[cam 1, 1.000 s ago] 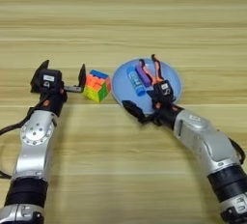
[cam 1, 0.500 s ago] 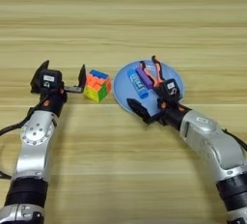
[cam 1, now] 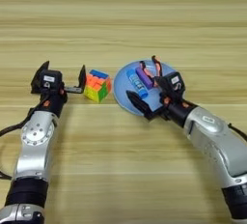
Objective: Move the objects on the table
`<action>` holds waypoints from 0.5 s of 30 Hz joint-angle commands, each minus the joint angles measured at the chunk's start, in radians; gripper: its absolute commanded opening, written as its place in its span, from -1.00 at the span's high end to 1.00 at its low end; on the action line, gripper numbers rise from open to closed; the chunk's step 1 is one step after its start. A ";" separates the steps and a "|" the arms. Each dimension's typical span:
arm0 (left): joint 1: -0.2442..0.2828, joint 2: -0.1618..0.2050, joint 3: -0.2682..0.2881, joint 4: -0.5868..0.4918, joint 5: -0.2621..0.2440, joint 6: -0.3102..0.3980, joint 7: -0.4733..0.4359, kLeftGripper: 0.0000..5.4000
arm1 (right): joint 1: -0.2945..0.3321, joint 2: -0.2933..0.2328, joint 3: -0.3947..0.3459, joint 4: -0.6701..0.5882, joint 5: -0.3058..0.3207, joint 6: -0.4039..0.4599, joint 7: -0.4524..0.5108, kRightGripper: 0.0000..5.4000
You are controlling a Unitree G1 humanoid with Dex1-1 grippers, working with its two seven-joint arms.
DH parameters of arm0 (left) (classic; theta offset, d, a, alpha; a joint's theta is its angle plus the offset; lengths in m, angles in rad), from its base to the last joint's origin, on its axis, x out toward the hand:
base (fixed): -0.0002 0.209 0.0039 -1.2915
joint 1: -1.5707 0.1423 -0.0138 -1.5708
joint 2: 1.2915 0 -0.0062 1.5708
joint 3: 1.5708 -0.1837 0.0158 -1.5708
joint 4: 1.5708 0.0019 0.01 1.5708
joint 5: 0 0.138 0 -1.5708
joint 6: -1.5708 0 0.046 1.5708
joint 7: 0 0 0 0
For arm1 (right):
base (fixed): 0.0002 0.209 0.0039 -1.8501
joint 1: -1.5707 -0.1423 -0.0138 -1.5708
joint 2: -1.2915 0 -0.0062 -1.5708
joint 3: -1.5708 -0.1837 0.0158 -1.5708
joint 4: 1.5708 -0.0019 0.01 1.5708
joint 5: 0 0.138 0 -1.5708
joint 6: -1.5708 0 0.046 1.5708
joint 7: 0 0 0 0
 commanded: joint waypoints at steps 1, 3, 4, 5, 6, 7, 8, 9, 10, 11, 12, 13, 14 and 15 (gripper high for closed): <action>-0.011 -0.002 0.002 0.005 -0.001 -0.005 -0.004 -0.99 | -0.024 -0.011 0.001 0.036 -0.051 -0.053 -0.033 -1.00; -0.010 -0.002 0.002 0.003 -0.001 -0.005 -0.003 -0.99 | -0.025 -0.010 0.002 0.044 -0.057 -0.068 -0.033 -1.00; -0.010 -0.002 0.002 0.001 0.000 -0.005 -0.002 -0.99 | -0.025 -0.010 0.002 0.046 -0.058 -0.073 -0.033 -1.00; -0.009 0.001 0.001 -0.001 0.008 -0.007 0.003 -0.99 | -0.026 -0.009 0.001 0.047 -0.057 -0.078 -0.032 -1.00; -0.009 0.002 0.002 -0.001 0.003 -0.008 -0.003 -0.99 | -0.026 -0.008 0.000 0.048 -0.056 -0.081 -0.033 -1.00; -0.006 0.006 0.001 -0.004 0.000 -0.001 -0.011 -0.99 | -0.027 -0.007 -0.003 0.049 -0.054 -0.084 -0.034 -1.00; -0.002 0.010 -0.002 -0.010 -0.014 0.011 -0.033 -0.99 | -0.028 -0.006 -0.008 0.050 -0.051 -0.086 -0.035 -1.00; 0.007 0.012 -0.009 -0.020 -0.034 0.025 -0.066 -0.99 | -0.031 -0.005 -0.014 0.052 -0.048 -0.086 -0.037 -1.00; 0.014 0.016 -0.014 -0.029 -0.033 0.023 -0.078 -0.99 | -0.034 -0.005 -0.021 0.056 -0.046 -0.088 -0.039 -1.00; 0.019 0.017 -0.017 -0.036 -0.034 0.024 -0.091 -0.99 | -0.040 -0.005 -0.028 0.061 -0.044 -0.088 -0.041 -1.00; 0.021 0.017 -0.019 -0.039 -0.030 0.022 -0.094 -0.99 | -0.044 -0.006 -0.033 0.065 -0.043 -0.089 -0.042 -1.00; 0.022 0.015 -0.020 -0.041 -0.028 0.022 -0.094 -0.99 | -0.048 -0.006 -0.038 0.068 -0.041 -0.090 -0.042 -1.00; 0.023 0.012 -0.023 -0.044 -0.026 0.024 -0.096 -0.99 | -0.051 -0.006 -0.043 0.070 -0.041 -0.093 -0.042 -1.00; 0.024 0.009 -0.026 -0.047 -0.029 0.024 -0.102 -0.99 | -0.053 -0.006 -0.050 0.072 -0.039 -0.095 -0.042 -1.00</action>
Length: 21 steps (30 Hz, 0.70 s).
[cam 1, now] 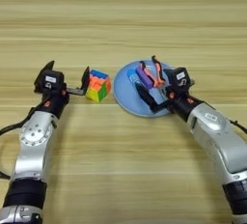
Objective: Move the objects on the table
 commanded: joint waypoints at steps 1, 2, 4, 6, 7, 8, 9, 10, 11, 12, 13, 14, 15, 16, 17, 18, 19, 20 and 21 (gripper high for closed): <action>0.011 -0.004 -0.019 -0.024 -0.005 0.016 -0.027 -0.99 | -0.030 0.002 -0.033 0.014 0.012 -0.020 -0.006 -1.00; 0.015 -0.005 -0.028 -0.031 -0.008 0.015 -0.038 -0.99 | -0.036 0.000 -0.051 0.021 0.018 -0.025 -0.010 -1.00; 0.024 -0.006 -0.043 -0.043 -0.010 0.017 -0.061 -0.99 | -0.050 -0.008 -0.084 0.037 0.026 -0.032 -0.016 -1.00; 0.032 -0.003 -0.057 -0.047 -0.004 0.018 -0.077 -0.99 | -0.063 -0.015 -0.115 0.049 0.034 -0.038 -0.021 -1.00; 0.033 -0.003 -0.062 -0.039 0.002 0.015 -0.081 -0.99 | -0.073 -0.020 -0.137 0.055 0.040 -0.042 -0.025 -1.00; 0.032 -0.003 -0.066 -0.028 0.008 0.014 -0.082 -0.99 | -0.082 -0.026 -0.158 0.058 0.048 -0.045 -0.029 -1.00; 0.031 -0.002 -0.069 -0.019 0.009 0.013 -0.085 -0.99 | -0.090 -0.030 -0.178 0.061 0.057 -0.049 -0.034 -1.00; 0.031 -0.003 -0.073 -0.012 0.012 0.011 -0.088 -0.99 | -0.101 -0.036 -0.204 0.064 0.065 -0.055 -0.041 -1.00; 0.030 -0.003 -0.077 -0.008 0.015 0.009 -0.091 -0.99 | -0.110 -0.039 -0.224 0.067 0.073 -0.061 -0.046 -1.00; 0.030 -0.003 -0.081 -0.005 0.016 0.008 -0.093 -0.99 | -0.119 -0.041 -0.248 0.072 0.081 -0.067 -0.055 -1.00; 0.031 -0.003 -0.084 -0.003 0.017 0.006 -0.095 -0.99 | -0.124 -0.042 -0.265 0.073 0.087 -0.073 -0.061 -1.00; 0.030 -0.002 -0.086 0.004 0.018 0.005 -0.096 -0.99 | -0.127 -0.042 -0.277 0.073 0.093 -0.078 -0.066 -1.00; 0.029 0.000 -0.087 0.012 0.022 0.003 -0.095 -0.99 | -0.128 -0.041 -0.283 0.072 0.097 -0.080 -0.069 -1.00; 0.028 0.001 -0.089 0.021 0.024 0.000 -0.095 -0.99 | -0.127 -0.041 -0.286 0.069 0.099 -0.081 -0.070 -1.00; 0.025 0.001 -0.094 0.033 0.030 -0.002 -0.093 -0.99 | -0.126 -0.040 -0.286 0.067 0.101 -0.082 -0.072 -1.00; 0.022 0.001 -0.097 0.042 0.033 -0.005 -0.093 -0.99 | -0.125 -0.039 -0.286 0.066 0.101 -0.083 -0.073 -1.00; 0.019 0.000 -0.099 0.051 0.035 -0.008 -0.093 -0.99 | -0.124 -0.039 -0.286 0.064 0.102 -0.083 -0.073 -1.00; 0.016 -0.001 -0.100 0.059 0.037 -0.011 -0.092 -0.99 | -0.122 -0.039 -0.286 0.063 0.103 -0.083 -0.074 -1.00; 0.013 -0.002 -0.099 0.067 0.038 -0.014 -0.093 -0.99 | -0.121 -0.039 -0.286 0.062 0.104 -0.084 -0.074 -1.00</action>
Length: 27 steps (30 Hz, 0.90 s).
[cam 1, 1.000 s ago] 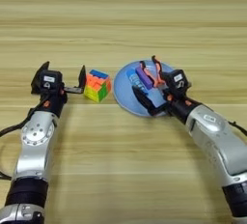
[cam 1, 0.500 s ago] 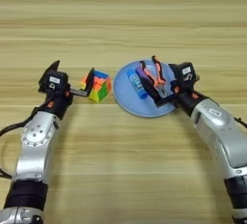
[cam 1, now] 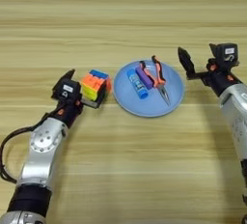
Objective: Move the objects on the table
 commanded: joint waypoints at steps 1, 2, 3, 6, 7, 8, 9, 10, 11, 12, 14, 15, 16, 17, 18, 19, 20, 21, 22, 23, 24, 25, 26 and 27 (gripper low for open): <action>-0.021 -0.001 -0.005 0.033 0.008 -0.011 -0.007 -0.99 | -0.010 0.002 -0.005 0.000 0.011 -0.006 -0.007 -1.00; -0.026 -0.002 -0.005 0.045 0.009 -0.014 -0.008 -0.99 | -0.009 0.002 -0.004 0.001 0.011 -0.007 -0.008 -1.00; -0.031 -0.003 -0.006 0.055 0.009 -0.017 -0.009 -0.99 | -0.009 0.002 -0.004 0.002 0.012 -0.008 -0.009 -1.00; -0.039 -0.005 -0.010 0.075 0.009 -0.025 -0.012 -0.99 | -0.008 0.002 -0.003 0.003 0.012 -0.010 -0.011 -1.00; -0.042 -0.005 -0.010 0.080 0.009 -0.028 -0.014 -0.99 | -0.007 0.002 -0.003 0.004 0.011 -0.011 -0.011 -1.00; -0.044 -0.005 -0.010 0.085 0.008 -0.029 -0.015 -0.99 | -0.007 0.002 -0.003 0.004 0.011 -0.012 -0.012 -1.00; -0.048 -0.006 -0.011 0.092 0.008 -0.031 -0.015 -0.99 | -0.007 0.003 -0.003 0.005 0.011 -0.012 -0.013 -1.00; -0.051 -0.006 -0.012 0.099 0.009 -0.033 -0.017 -0.99 | -0.006 0.003 -0.002 0.005 0.011 -0.012 -0.013 -1.00; -0.054 -0.007 -0.012 0.105 0.010 -0.034 -0.017 -0.99 | -0.005 0.004 -0.002 0.004 0.011 -0.012 -0.014 -1.00; -0.057 -0.008 -0.014 0.110 0.011 -0.035 -0.018 -0.99 | -0.004 0.004 -0.002 0.004 0.011 -0.012 -0.015 -1.00; -0.063 -0.010 -0.015 0.123 0.012 -0.038 -0.021 -0.99 | -0.003 0.004 -0.004 0.006 0.012 -0.014 -0.015 -1.00; -0.066 -0.011 -0.015 0.129 0.011 -0.039 -0.023 -0.99 | -0.003 0.004 -0.004 0.006 0.012 -0.014 -0.016 -1.00; -0.070 -0.011 -0.015 0.138 0.011 -0.042 -0.024 -0.99 | -0.002 0.004 -0.005 0.006 0.011 -0.014 -0.017 -1.00; -0.074 -0.011 -0.015 0.147 0.010 -0.044 -0.026 -0.99 | -0.002 0.004 -0.005 0.006 0.011 -0.015 -0.017 -1.00; -0.079 -0.012 -0.014 0.156 0.008 -0.046 -0.027 -0.99 | -0.001 0.004 -0.005 0.007 0.012 -0.015 -0.019 -1.00; -0.082 -0.012 -0.013 0.164 0.006 -0.047 -0.029 -0.99 | -0.001 0.004 -0.004 0.007 0.012 -0.016 -0.020 -1.00; -0.087 -0.013 -0.013 0.174 0.005 -0.050 -0.031 -0.99 | 0.000 0.004 -0.003 0.008 0.012 -0.016 -0.022 -1.00; -0.091 -0.014 -0.012 0.180 0.003 -0.052 -0.032 -0.99 | 0.000 0.004 -0.002 0.008 0.012 -0.017 -0.023 -1.00; -0.094 -0.014 -0.011 0.186 0.003 -0.054 -0.032 -0.99 | 0.001 0.004 -0.002 0.008 0.013 -0.017 -0.024 -1.00; -0.096 -0.015 -0.011 0.190 0.003 -0.056 -0.033 -0.99 | 0.001 0.004 -0.002 0.009 0.013 -0.018 -0.024 -1.00; -0.097 -0.015 -0.011 0.193 0.003 -0.059 -0.034 -0.99 | 0.002 0.004 -0.002 0.010 0.014 -0.019 -0.024 -1.00; -0.098 -0.015 -0.010 0.196 0.003 -0.060 -0.035 -0.99 | 0.002 0.004 -0.003 0.011 0.014 -0.019 -0.025 -1.00; -0.099 -0.016 -0.010 0.198 0.003 -0.062 -0.035 -0.99 | 0.002 0.004 -0.003 0.011 0.014 -0.019 -0.025 -1.00; -0.099 -0.016 -0.009 0.199 0.003 -0.063 -0.036 -0.99 | 0.002 0.005 -0.003 0.012 0.015 -0.020 -0.025 -1.00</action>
